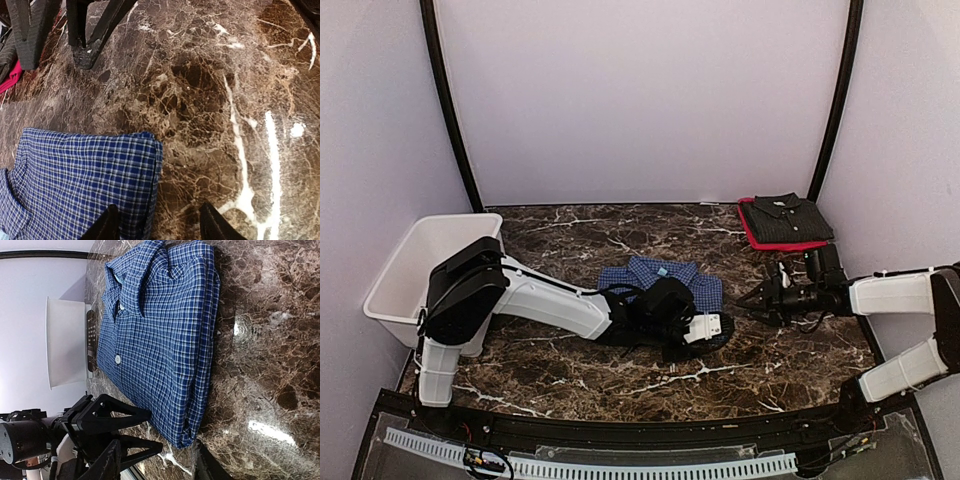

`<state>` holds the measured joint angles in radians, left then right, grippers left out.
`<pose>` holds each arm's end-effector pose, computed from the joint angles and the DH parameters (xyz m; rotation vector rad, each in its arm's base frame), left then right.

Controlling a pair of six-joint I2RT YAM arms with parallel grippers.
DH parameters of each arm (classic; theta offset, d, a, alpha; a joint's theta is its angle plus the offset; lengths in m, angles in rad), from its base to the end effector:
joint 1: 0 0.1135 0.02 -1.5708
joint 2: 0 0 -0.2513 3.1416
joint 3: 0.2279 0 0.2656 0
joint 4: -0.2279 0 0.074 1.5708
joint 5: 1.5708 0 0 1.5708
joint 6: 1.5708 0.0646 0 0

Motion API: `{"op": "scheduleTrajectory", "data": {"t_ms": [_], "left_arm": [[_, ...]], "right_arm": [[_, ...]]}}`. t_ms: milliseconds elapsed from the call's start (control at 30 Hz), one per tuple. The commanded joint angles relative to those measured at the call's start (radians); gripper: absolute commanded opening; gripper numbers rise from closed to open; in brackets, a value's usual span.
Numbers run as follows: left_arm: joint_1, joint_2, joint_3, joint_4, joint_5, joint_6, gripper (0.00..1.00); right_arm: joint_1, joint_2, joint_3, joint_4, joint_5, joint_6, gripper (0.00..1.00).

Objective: Fold and stack the mixed laundry pile
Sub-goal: Pick up the square-folded shirt from the center of the board.

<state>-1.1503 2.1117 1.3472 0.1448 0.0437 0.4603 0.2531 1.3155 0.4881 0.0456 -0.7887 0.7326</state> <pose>0.1976 -0.4489 0.1127 1.6206 1.5227 -0.4330 0.2409 0.1096 0.1226 0.1699 2.4866 1.3841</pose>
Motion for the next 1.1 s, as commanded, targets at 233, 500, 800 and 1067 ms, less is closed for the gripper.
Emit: {"op": "scheduleTrajectory", "data": {"t_ms": [233,500,800,1067], "left_arm": [[0.008,0.106,0.095,-0.026,-0.021,0.055,0.18],[0.039,0.025,0.073,0.106,0.082,-0.106,0.00],[0.054,-0.011,0.042,0.183,0.095,-0.180,0.00],[0.056,-0.051,0.004,0.211,0.107,-0.174,0.00]], "right_arm": [[-0.003,-0.026,-0.080,0.128,-0.024,0.092,0.46],[0.055,0.065,-0.098,0.273,-0.023,0.186,0.62],[0.091,0.195,-0.054,0.367,-0.014,0.253,0.70],[0.120,0.314,-0.010,0.480,-0.016,0.321,0.70]]}}
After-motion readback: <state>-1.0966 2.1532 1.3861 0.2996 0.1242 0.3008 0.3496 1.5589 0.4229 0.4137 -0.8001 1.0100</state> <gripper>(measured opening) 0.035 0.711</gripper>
